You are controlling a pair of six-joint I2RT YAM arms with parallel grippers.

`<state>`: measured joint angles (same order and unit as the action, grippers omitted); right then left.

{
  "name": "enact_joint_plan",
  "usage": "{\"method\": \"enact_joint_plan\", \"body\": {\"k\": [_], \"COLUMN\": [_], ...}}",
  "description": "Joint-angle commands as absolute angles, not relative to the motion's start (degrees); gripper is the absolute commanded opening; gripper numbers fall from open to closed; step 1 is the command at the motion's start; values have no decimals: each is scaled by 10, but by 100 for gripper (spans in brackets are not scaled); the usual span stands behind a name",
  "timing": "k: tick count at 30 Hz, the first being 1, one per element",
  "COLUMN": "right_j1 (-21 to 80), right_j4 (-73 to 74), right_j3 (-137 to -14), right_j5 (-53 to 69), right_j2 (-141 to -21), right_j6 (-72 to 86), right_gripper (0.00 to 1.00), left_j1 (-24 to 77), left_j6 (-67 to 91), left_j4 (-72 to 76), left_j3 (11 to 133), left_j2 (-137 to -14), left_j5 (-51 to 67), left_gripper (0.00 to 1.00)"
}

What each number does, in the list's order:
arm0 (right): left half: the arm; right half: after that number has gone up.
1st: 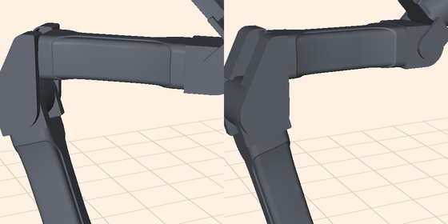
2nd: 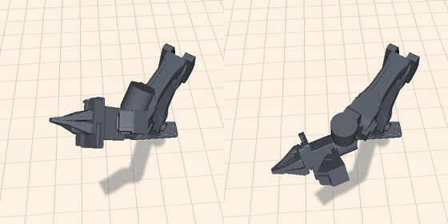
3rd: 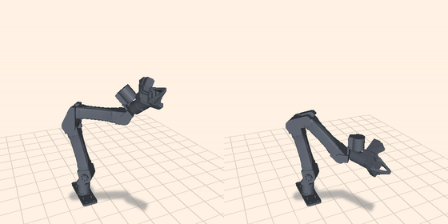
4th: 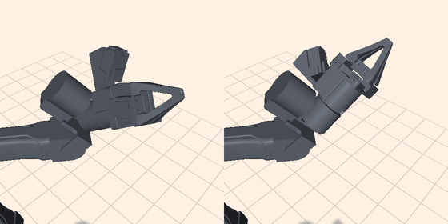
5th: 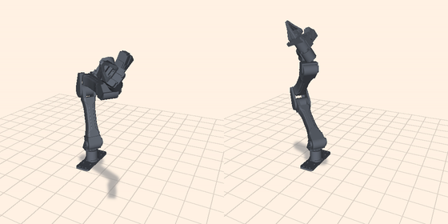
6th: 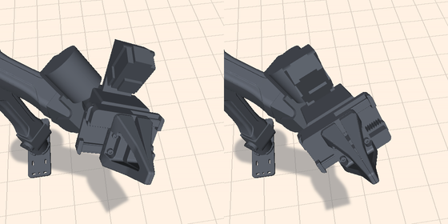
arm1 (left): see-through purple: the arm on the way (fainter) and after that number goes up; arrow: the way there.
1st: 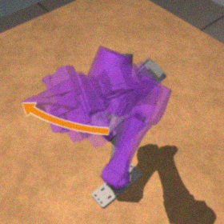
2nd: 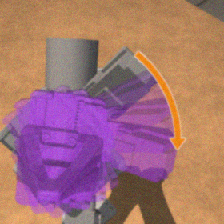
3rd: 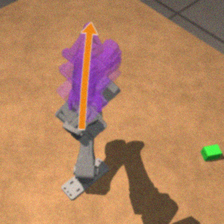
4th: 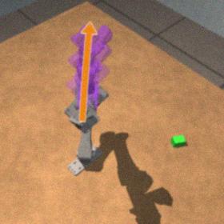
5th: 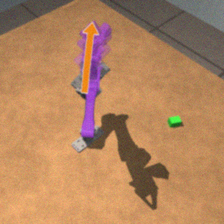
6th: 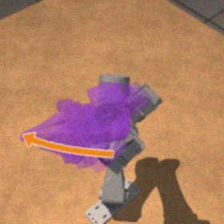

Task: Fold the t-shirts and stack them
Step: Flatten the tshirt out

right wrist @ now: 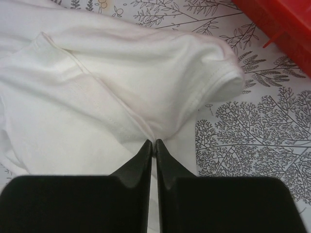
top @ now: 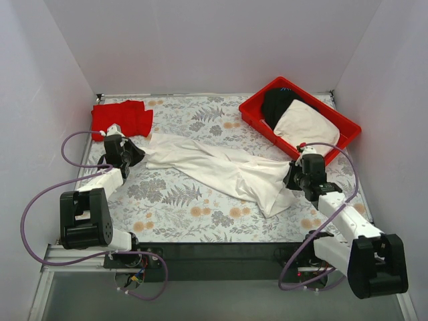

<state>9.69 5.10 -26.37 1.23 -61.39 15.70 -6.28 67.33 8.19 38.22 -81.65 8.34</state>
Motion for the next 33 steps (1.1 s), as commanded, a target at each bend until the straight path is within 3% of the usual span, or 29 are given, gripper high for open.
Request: {"method": "enact_joint_plan", "body": {"k": [1,6,14,33], "right_j1": [94,94,96,135], "right_j4": [83,108,103,72], "right_j3": [-274,-297,-342,-678], "right_j5": [-18,-70,-46,-33], "right_j2": [-564,-476,-463,-568], "right_j6": [149,125,111,67], "right_gripper": [1,1,1,1], "left_j1": [-67,-67,-67,-66], "left_j6": [670,671,669,715], "left_j4": [84,84,65,16], "left_j3": [390,384,390,519], "left_j2": [-798,-779,-752,-635], "left_j5": [79,58,27,30], "left_gripper": [0,0,0,0]}}
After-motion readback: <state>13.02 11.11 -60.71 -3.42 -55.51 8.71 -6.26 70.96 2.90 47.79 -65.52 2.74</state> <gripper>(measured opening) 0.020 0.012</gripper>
